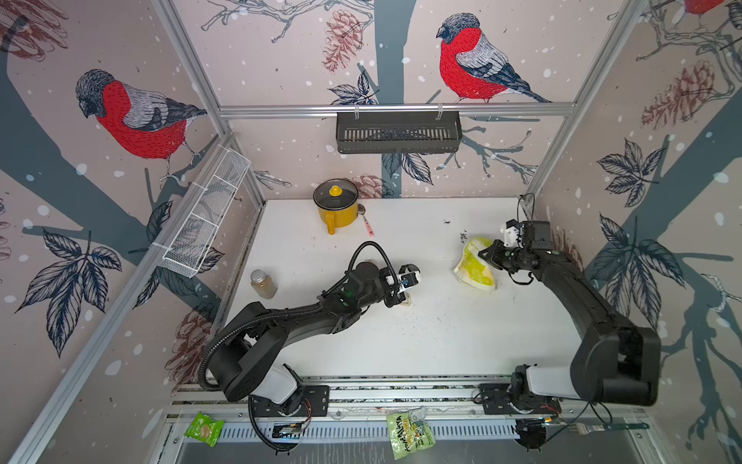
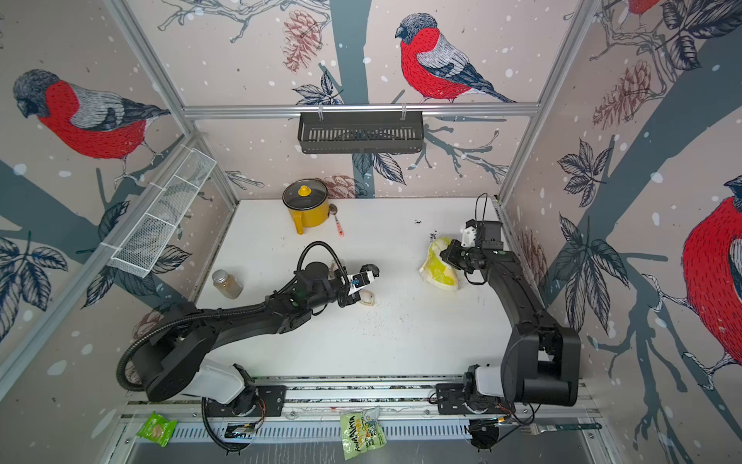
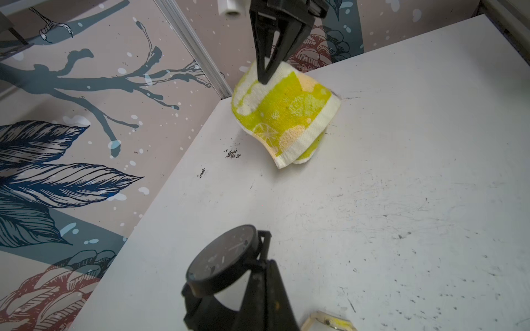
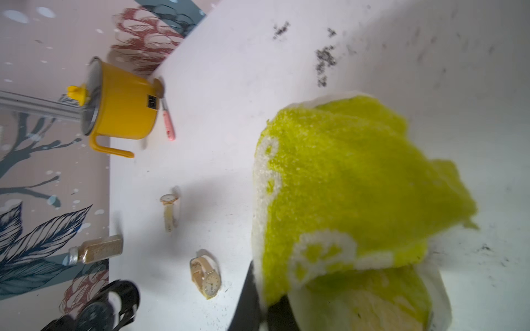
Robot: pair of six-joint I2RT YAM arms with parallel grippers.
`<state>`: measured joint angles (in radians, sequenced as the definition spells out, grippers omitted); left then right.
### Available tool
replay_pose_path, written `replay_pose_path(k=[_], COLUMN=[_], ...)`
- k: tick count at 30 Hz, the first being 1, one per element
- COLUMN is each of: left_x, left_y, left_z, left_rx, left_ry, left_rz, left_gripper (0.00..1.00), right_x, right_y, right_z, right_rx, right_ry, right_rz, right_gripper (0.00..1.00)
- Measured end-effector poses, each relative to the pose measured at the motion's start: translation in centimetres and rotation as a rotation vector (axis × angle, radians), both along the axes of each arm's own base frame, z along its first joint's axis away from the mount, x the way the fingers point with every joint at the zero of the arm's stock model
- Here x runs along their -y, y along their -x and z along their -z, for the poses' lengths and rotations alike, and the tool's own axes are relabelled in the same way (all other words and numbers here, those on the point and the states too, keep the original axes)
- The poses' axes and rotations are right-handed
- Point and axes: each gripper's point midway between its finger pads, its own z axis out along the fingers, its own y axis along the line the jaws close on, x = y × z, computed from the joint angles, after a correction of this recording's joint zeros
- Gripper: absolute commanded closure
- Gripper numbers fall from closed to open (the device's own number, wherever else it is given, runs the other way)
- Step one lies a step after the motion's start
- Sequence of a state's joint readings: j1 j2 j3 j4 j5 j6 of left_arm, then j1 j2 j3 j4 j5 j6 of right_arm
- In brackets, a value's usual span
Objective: Wipe the watch dial
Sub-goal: Pick up the cleaning item at the center of the board, then wipe the dirt from the watch dial.
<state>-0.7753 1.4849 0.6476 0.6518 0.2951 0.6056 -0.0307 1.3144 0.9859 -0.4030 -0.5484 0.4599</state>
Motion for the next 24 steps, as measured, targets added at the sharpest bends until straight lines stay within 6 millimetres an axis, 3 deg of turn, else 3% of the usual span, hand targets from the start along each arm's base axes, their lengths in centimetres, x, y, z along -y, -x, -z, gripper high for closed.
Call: replay_pose_path(k=[5,15,19,24], left_x=[0.3,1.4,1.4,1.4], left_y=[-0.2,-0.4,-0.1,0.3], left_z=[-0.1,-1.9,-3.2,-3.8], left_rx=[0.031,0.085,0.126,0.143], left_ry=[-0.003,0.013,0.025,0.033], left_rz=[0.011,0.06,0.071,0.093], left_gripper=[1.0,1.0,1.0,1.0], right_x=[-1.9,-6.8,-8.5,-11.4], right_y=[1.4,6.0,7.0,8.5], right_z=[-3.8,-6.6,-7.6,-7.6], right_rx=[0.113,0.175,0.185,0.172], right_ry=[-0.027,-0.032,-0.038,-0.029], right_rz=[-0.08,-0.233,-0.27,-0.346], right_gripper=[0.96,0.96,0.96,0.96])
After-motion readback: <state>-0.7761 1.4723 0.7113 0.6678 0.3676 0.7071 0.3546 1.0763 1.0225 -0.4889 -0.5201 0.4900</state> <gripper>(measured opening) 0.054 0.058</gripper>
